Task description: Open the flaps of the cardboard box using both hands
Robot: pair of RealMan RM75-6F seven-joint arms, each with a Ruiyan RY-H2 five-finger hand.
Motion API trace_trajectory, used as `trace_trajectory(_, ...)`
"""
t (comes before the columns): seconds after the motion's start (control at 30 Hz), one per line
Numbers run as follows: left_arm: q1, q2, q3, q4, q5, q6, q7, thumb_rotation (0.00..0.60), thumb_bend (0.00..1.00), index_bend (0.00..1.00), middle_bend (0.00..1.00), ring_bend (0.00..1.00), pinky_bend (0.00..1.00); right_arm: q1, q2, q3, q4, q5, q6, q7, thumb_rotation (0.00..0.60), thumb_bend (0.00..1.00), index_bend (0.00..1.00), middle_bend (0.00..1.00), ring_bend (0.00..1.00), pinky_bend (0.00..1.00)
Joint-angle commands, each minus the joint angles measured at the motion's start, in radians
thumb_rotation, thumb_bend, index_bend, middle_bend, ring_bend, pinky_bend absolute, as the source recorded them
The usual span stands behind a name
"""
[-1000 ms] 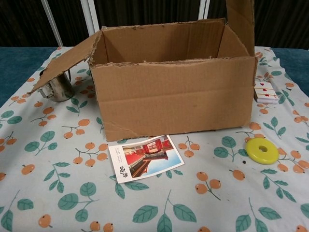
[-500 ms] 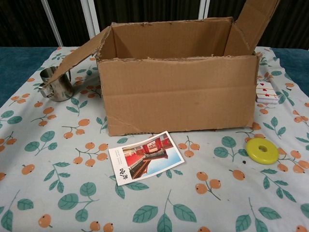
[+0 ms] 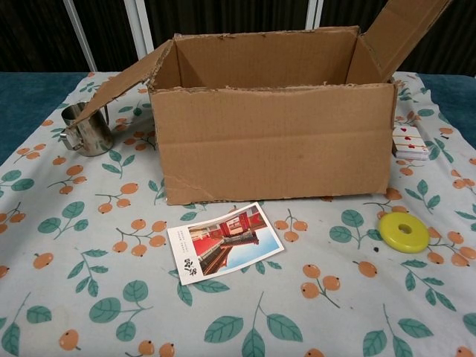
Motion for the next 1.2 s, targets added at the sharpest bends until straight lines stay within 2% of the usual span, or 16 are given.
trace_trajectory(0.03, 0.001, 0.0, 0.0, -0.001, 0.0, 0.0, 0.0, 0.6, 0.27, 0.0, 0.0, 0.0, 0.01, -0.012, 0.005, 0.0, 0.003, -0.004, 0.01, 0.006, 0.6, 0.39, 0.16, 0.24, 0.15, 0.25)
trace_trajectory(0.2, 0.001, -0.001, 0.001, 0.001, 0.001, 0.0, 0.004, 0.6, 0.27, 0.0, 0.0, 0.0, 0.01, -0.042, 0.018, -0.004, 0.0, -0.026, 0.033, 0.027, 0.6, 0.36, 0.15, 0.23, 0.15, 0.25)
trace_trajectory(0.73, 0.002, -0.001, 0.004, 0.004, 0.005, 0.0, 0.016, 0.6, 0.27, 0.0, 0.0, 0.0, 0.01, -0.143, -0.001, -0.029, -0.002, -0.06, 0.099, 0.089, 0.6, 0.36, 0.14, 0.23, 0.16, 0.25)
trace_trajectory(0.97, 0.004, 0.002, 0.009, 0.003, 0.009, 0.001, 0.044, 0.6, 0.24, 0.0, 0.0, 0.0, 0.01, -0.276, -0.072, -0.012, -0.053, 0.042, 0.287, 0.136, 0.6, 0.36, 0.11, 0.21, 0.15, 0.25)
trace_trajectory(1.07, 0.007, 0.012, 0.013, -0.003, 0.012, 0.004, 0.07, 0.6, 0.19, 0.0, 0.0, 0.0, 0.0, -0.358, -0.121, -0.008, -0.104, 0.097, 0.408, 0.152, 0.6, 0.35, 0.05, 0.14, 0.12, 0.24)
trace_trajectory(1.2, 0.017, 0.029, 0.019, -0.028, 0.014, 0.015, 0.106, 0.6, 0.14, 0.0, 0.0, 0.0, 0.0, -0.478, -0.186, -0.031, -0.174, 0.134, 0.56, 0.166, 0.6, 0.32, 0.0, 0.01, 0.01, 0.23)
